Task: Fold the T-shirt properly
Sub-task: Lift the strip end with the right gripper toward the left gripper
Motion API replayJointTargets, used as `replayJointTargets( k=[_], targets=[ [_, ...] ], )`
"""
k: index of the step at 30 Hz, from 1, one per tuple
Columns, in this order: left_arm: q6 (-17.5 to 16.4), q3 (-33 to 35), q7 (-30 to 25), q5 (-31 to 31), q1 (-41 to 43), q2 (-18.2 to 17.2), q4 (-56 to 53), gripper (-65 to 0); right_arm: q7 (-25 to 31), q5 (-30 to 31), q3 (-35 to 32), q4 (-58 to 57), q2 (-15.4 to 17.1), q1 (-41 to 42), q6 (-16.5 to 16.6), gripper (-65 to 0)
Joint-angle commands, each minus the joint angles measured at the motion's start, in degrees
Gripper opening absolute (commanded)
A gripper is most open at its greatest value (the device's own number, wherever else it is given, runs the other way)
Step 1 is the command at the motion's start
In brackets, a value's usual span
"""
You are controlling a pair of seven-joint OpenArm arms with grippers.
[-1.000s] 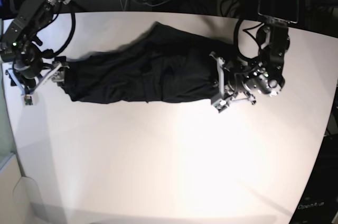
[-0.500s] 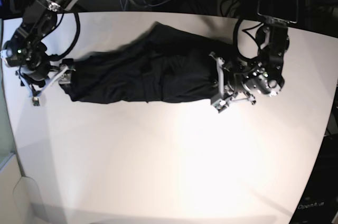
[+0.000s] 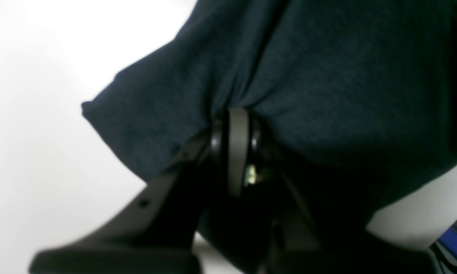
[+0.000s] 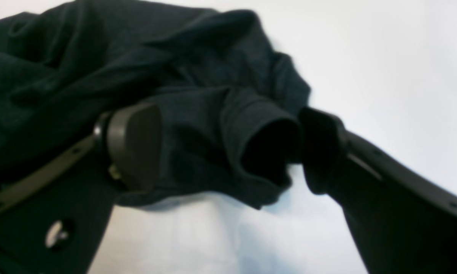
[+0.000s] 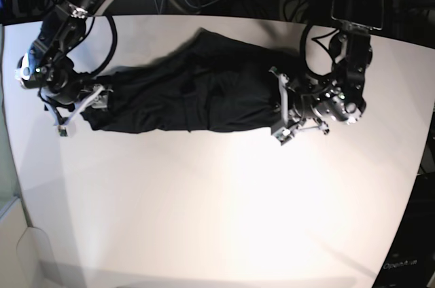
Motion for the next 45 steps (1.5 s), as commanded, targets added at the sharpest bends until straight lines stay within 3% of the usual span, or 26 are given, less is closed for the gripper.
replayJointTargets(
  k=[1,11,19,26,29,36,38,45],
  targets=[
    [0.5,0.0,4.5,4.3,0.6,-0.7,-0.4,-63.4,0.9,0.9,0.1,0.9,0.2,0.9,-0.3,-11.0],
    [0.5,0.0,4.5,4.3,0.6,-0.6,-0.4,-63.4,1.1,0.8,0.0,0.8,-0.6,0.6,-0.3,-11.0],
    [0.5,0.0,4.5,4.3,0.6,-0.6,-0.4,-63.4,6.0,0.8,0.1,-7.9,-0.3,0.4,-0.3,-11.2],
    [0.5,0.0,4.5,4.3,0.6,-0.6,-0.3,-63.4,7.0,0.8,0.0,-8.4,-0.5,-0.3,-0.3,-12.0],
    [0.5,0.0,4.5,4.3,0.6,-0.6,-0.3,-63.4,7.0,0.8,0.0,-8.4,-0.5,-0.3,-0.3,-21.8],
    [0.5,-0.1,4.5,4.0,0.6,-0.6,-0.3,-63.4,6.5,0.8,-0.2,-8.4,-0.3,-0.3,-0.3,-61.2],
    [0.5,-0.1,4.5,3.9,0.6,-0.5,-0.3,-63.4,6.5,0.8,-0.3,-8.3,-0.1,-0.4,-0.3,-64.9],
    [0.5,-0.1,4.5,4.3,0.6,0.5,-0.3,-63.4,6.4,0.8,-5.6,-3.4,2.3,-0.9,-0.3,-64.4]
  ],
)
